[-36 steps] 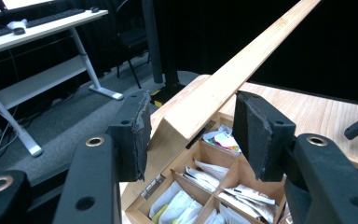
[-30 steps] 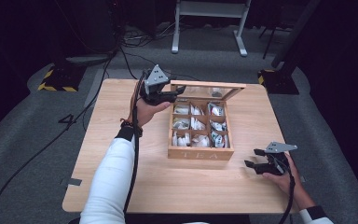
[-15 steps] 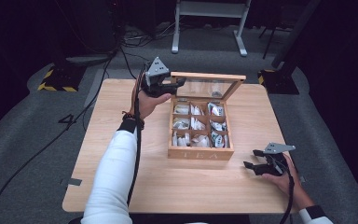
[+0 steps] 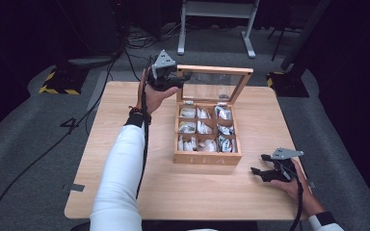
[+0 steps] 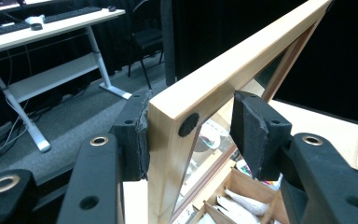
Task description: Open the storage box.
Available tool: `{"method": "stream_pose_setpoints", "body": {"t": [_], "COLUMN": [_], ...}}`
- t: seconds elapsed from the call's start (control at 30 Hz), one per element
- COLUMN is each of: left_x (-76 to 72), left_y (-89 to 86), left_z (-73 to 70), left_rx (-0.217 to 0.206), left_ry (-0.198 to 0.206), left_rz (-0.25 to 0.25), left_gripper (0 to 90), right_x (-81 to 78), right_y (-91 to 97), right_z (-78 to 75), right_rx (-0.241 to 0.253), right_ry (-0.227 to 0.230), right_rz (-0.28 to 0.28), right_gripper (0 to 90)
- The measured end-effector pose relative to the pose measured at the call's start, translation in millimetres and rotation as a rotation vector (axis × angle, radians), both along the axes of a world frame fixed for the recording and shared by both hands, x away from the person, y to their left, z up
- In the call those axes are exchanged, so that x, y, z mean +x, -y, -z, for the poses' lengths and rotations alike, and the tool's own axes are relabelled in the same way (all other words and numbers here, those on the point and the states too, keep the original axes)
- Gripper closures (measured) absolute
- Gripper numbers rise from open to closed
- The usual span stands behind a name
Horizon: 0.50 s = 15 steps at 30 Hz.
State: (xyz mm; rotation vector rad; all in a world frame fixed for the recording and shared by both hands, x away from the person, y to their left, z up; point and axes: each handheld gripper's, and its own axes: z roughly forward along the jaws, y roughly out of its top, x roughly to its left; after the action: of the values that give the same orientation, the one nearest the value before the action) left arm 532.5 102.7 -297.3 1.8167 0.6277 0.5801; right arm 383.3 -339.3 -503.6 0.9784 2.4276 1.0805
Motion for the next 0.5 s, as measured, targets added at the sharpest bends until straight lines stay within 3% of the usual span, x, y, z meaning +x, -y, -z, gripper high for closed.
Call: {"method": "stream_pose_setpoints", "body": {"t": [0.3,0.5], "left_x": [14.3,27.9], "left_y": [3.8,4.4], "left_z": [-2.8,-4.0], "left_rx": [0.015,-0.003], "left_ry": [-0.005,-0.02], "left_rz": [-0.036,-0.049], "left_gripper": [49.5,49.5], "right_x": [0.1,0.1], "right_y": [-0.5,-1.2], "right_z": [0.2,0.2], "right_rx": [-0.001,-0.005], "right_ry": [0.0,0.0], "right_rz": [-0.002,-0.001], "right_gripper": [21.9,21.0]}}
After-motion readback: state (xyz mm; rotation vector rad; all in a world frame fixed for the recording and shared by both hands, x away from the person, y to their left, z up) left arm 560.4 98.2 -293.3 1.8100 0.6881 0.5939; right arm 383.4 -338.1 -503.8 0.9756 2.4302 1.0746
